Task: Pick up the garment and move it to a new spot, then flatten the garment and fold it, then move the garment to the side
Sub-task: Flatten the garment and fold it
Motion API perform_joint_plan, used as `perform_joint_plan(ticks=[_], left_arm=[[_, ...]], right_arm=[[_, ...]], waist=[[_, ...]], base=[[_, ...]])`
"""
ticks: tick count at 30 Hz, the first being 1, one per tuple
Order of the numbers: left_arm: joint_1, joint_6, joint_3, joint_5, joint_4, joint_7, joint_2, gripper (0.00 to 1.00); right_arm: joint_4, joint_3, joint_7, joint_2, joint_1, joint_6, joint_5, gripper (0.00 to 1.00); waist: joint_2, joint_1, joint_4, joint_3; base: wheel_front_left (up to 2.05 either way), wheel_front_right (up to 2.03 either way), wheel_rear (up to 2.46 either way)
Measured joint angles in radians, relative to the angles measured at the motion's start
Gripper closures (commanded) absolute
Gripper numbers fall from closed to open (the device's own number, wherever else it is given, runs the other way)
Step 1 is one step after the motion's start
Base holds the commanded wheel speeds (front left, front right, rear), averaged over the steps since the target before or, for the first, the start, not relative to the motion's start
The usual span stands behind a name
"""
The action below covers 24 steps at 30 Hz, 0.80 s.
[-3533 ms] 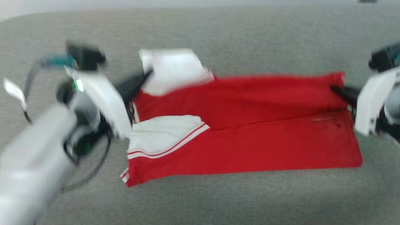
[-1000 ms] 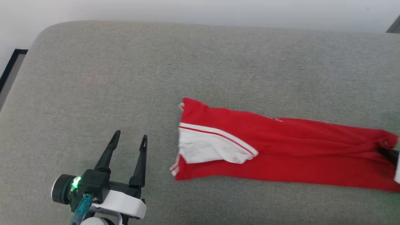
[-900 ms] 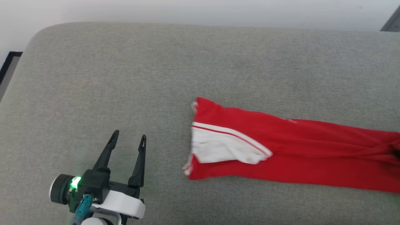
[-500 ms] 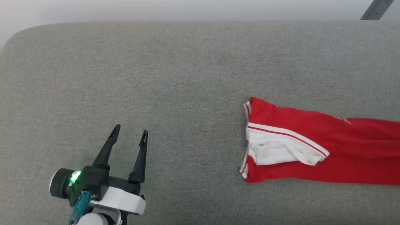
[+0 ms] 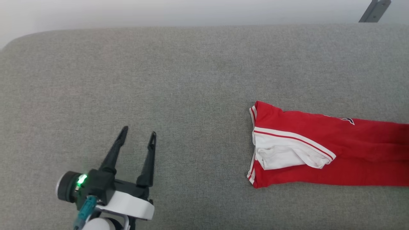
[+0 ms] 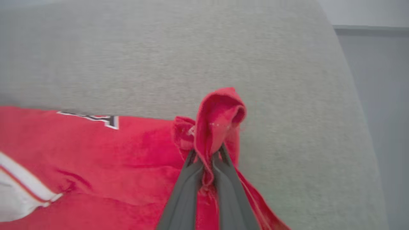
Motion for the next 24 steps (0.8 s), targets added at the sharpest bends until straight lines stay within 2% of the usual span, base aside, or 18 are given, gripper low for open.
perform_joint_plan(ticks=[3,4,7,12,19,24], left_arm=[[0.007,0.000,-0.022,-0.013,0.008,0.000,0.009,0.00],[0.007,0.000,-0.022,-0.013,0.008,0.000,0.009,0.00],[0.011,-0.001,-0.034,-0.020,0.017,0.000,0.018,0.00],[0.011,-0.001,-0.044,-0.041,0.024,0.000,0.016,0.00],[0.011,-0.001,-0.041,-0.076,0.024,0.000,0.003,0.00],[0.013,-0.001,-0.034,-0.078,0.022,0.000,-0.001,0.00]], right_arm=[[-0.119,0.033,0.027,0.028,0.004,0.000,0.000,1.00],[-0.119,0.033,0.027,0.028,0.004,0.000,0.000,1.00],[-0.227,0.061,0.061,0.065,0.008,0.000,0.000,1.00],[-0.337,0.107,0.114,0.139,0.008,0.000,-0.016,1.00],[-0.320,0.195,0.143,0.256,-0.045,0.000,-0.071,1.00],[-0.275,0.247,0.145,0.289,-0.061,0.000,-0.082,1.00]], waist=[[0.0000,0.0000,0.007,-0.012],[0.0000,0.0000,0.007,-0.012],[0.0000,0.0000,0.020,-0.024],[0.0000,0.0000,0.055,-0.040],[0.0000,0.0000,0.121,-0.053],[0.0000,0.0000,0.157,-0.058]], base=[[0.00,0.00,0.00],[0.00,0.00,0.00],[0.00,0.00,0.00],[0.00,0.00,0.00],[0.00,0.00,0.00],[0.00,0.00,0.00]])
